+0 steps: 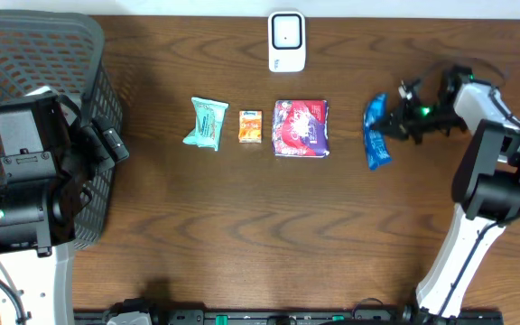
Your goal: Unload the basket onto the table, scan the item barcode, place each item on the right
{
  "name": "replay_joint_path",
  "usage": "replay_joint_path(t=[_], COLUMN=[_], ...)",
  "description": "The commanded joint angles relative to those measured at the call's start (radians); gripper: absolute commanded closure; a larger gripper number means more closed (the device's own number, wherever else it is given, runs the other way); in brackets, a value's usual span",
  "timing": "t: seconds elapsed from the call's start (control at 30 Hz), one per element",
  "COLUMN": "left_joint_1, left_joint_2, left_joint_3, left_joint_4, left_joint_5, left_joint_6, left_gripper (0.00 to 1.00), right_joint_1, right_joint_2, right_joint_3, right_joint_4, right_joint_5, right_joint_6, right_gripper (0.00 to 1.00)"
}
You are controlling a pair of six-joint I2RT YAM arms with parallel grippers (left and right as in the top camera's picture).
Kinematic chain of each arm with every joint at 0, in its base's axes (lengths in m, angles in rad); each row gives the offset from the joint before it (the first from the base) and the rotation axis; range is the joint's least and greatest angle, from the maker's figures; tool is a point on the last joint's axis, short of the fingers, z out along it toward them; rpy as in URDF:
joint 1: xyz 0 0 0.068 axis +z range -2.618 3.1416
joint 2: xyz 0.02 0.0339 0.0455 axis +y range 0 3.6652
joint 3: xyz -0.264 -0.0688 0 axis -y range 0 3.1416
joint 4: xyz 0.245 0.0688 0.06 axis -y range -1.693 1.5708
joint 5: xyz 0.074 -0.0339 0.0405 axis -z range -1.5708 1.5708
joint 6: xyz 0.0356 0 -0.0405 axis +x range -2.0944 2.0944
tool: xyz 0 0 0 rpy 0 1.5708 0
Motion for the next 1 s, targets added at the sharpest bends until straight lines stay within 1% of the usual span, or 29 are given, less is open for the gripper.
replay_joint_path(t=[0.0,0.1,0.17,0.2,0.27,0.33,0.37,0.5,0.57,0.63,0.67,0.73,0.77,0.83,0.9,0.97], left_joint_1=[0.004,0.004,0.004,0.004,0.004,0.004,0.004,0.004,0.004,0.004,0.004,0.004,0.004,0.004,0.004,0.004], left_joint_2=[0.002,0.002,0.002,0.002,0.002,0.002,0.002,0.002,0.002,0.002,0.002,0.002,0.002,0.002,0.002,0.002], left_joint_3=[0.019,0.019,0.019,0.019,0.019,0.019,0.019,0.019,0.019,0.019,0.019,0.019,0.019,0.019,0.019,0.019], left_joint_4=[-0.003,-0.003,-0.003,-0.003,-0.003,-0.003,-0.003,-0.003,-0.003,-0.003,-0.003,-0.003,-0.003,-0.003,-0.003,-0.003], left_joint_5=[-0.009,-0.009,-0.009,-0.009,-0.009,-0.009,-0.009,-0.009,-0.009,-0.009,-0.009,-0.009,-0.009,-0.009,-0.009,-0.009], left_joint_6=[-0.005,-0.005,-0.005,-0.005,-0.005,-0.005,-0.005,-0.005,-0.005,-0.005,-0.005,-0.005,-0.005,-0.005,-0.005,-0.005], left_gripper=[0.02,0.02,0.02,0.02,0.02,0.02,0.02,0.02,0.02,0.02,0.02,0.02,0.02,0.02,0.02,0.02], right_joint_1=[-0.076,-0.121,-0.140,-0.145,-0.146,-0.134,-0.125,-0.045,0.016,0.071,0.101,0.151,0.173,0.225,0.262,0.283], right_joint_2=[-0.001,-0.021,-0.037,-0.043,-0.053,-0.060,-0.061,-0.062,-0.061,-0.061,-0.061,-0.061,-0.061,-0.061,-0.061,-0.061], right_joint_3=[0.007,0.090,0.166,0.205,0.277,0.341,0.362,0.394,0.385,0.367,0.358,0.335,0.325,0.293,0.261,0.223], right_joint_4=[-0.022,-0.127,-0.213,-0.255,-0.333,-0.404,-0.432,-0.520,-0.564,-0.590,-0.599,-0.602,-0.602,-0.592,-0.565,-0.529], right_joint_5=[0.025,0.160,0.243,0.278,0.338,0.357,0.353,0.336,0.366,0.430,0.475,0.577,0.632,0.750,0.786,0.796], right_joint_6=[-0.021,-0.019,-0.019,-0.019,-0.020,-0.037,-0.050,-0.109,-0.138,-0.138,-0.128,-0.090,-0.061,0.014,0.034,0.035], right_gripper=[0.82,0.78,0.71,0.69,0.68,0.68,0.69,0.82,0.85,0.86,0.84,0.72,0.70,0.68,0.67,0.63])
